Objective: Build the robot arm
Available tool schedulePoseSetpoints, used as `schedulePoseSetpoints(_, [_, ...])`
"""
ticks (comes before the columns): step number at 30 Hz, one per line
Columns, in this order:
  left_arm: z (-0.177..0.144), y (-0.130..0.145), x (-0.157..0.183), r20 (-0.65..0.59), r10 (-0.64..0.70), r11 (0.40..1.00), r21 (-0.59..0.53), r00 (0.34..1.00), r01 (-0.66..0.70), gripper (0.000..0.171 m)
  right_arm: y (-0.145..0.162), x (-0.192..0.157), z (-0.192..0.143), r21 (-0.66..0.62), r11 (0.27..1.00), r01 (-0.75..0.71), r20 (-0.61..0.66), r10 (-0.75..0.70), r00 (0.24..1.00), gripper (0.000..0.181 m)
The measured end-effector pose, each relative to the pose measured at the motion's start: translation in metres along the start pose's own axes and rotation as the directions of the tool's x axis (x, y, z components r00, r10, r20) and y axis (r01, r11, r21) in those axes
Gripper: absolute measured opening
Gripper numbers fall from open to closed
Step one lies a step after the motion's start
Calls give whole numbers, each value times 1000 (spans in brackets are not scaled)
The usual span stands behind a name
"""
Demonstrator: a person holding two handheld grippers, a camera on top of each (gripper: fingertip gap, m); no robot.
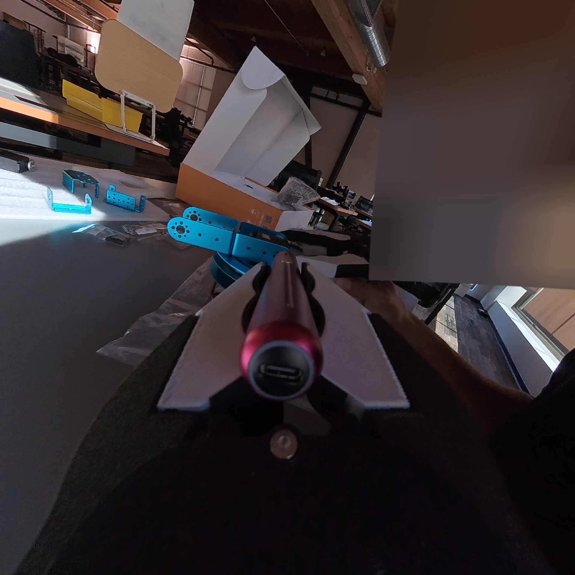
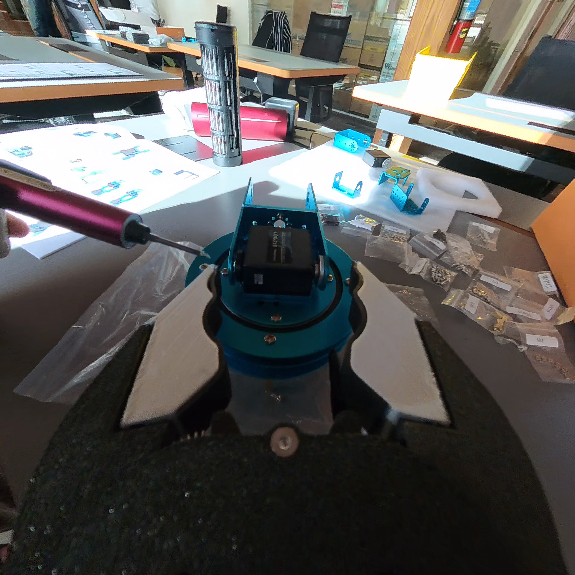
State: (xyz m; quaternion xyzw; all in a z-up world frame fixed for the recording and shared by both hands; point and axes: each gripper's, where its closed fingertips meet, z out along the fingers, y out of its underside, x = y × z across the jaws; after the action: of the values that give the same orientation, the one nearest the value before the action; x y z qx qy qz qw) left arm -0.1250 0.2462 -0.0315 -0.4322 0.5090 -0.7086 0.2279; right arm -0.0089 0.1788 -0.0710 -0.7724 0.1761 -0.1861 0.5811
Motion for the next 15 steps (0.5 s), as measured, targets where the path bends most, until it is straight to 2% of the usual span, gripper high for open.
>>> schedulePoseSetpoints(5, [4, 1, -2, 11, -7, 1000, -5, 1000, 7, 21, 4, -4, 2, -19, 1000, 8, 31, -7, 999, 64])
schedulePoseSetpoints(15, [8, -3, -3, 11, -2, 1000, 5, 1000, 2, 21, 4, -4, 2, -21, 1000, 12, 31, -11, 999, 63])
